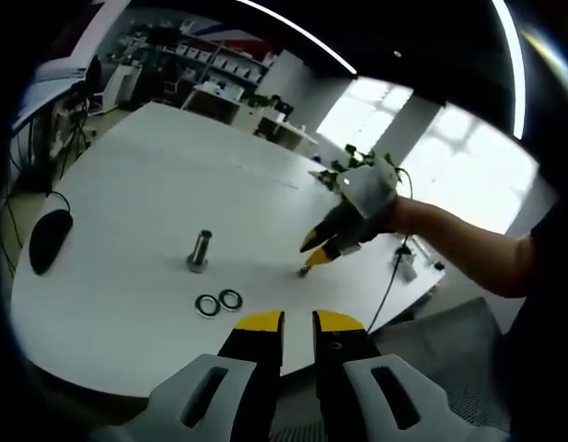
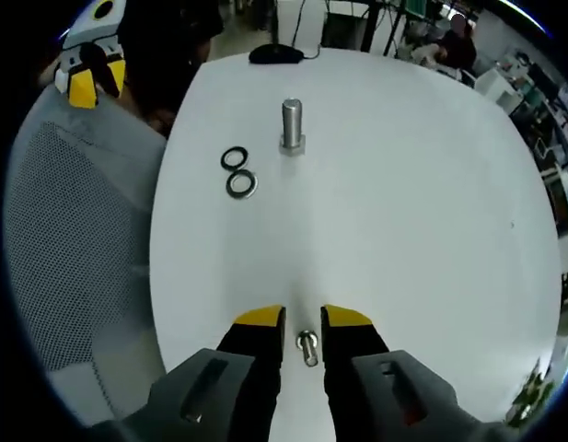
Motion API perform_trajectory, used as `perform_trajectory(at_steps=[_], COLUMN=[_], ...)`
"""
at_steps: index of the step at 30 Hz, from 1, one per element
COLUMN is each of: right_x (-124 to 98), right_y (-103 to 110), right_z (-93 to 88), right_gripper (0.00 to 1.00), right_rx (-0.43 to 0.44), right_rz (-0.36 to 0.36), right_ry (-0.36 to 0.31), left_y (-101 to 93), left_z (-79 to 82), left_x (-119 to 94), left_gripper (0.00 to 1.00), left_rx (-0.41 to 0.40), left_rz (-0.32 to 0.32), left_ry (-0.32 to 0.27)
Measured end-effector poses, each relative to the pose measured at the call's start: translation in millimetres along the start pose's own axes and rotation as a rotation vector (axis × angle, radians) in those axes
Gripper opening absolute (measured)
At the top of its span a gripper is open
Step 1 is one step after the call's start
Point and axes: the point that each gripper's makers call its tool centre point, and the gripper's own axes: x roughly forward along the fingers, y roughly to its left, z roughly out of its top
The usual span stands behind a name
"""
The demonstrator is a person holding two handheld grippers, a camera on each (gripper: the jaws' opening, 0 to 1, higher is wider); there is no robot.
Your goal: Place the washer onto the threaded stud by aligning its center hole with the stud, sliding it down to the base, and recovering from edge contact or off-axis alignment until the washer reaches the visible bottom stop.
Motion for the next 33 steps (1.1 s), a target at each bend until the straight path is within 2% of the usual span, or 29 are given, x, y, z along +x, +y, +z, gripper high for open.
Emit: perform_trajectory(at_steps=[5, 18, 22, 26, 33], right_x=[4, 27, 37, 47, 67], right_y=[8, 43, 52, 58, 63], right_z=[11.1, 54.1, 64.7, 73.1, 84.0], right_gripper=[0.19, 0.25, 0.27, 0.27, 0.28], right_rx=[-0.038, -0.126, -0.136, -0.146, -0.146], right_rz=[0.010, 0.079, 0.097, 0.103, 0.106], right_ry=[0.013, -0.017, -0.022, -0.017, 0.014], left_y=[-0.6, -3.4, -8.9, -10.7, -19.3], left_z=[0.6, -1.7, -7.6, -5.6, -16.4], left_x=[0, 1, 4, 3, 6], left_gripper=[0.10, 0.10, 0.09, 0.09, 0.09], left_rx=[0.004, 0.025, 0.059, 0.064, 0.085], left_rz=[-0.002, -0.010, -0.030, -0.042, -0.089], left_ry=[-0.001, 0.013, 0.049, 0.032, 0.089])
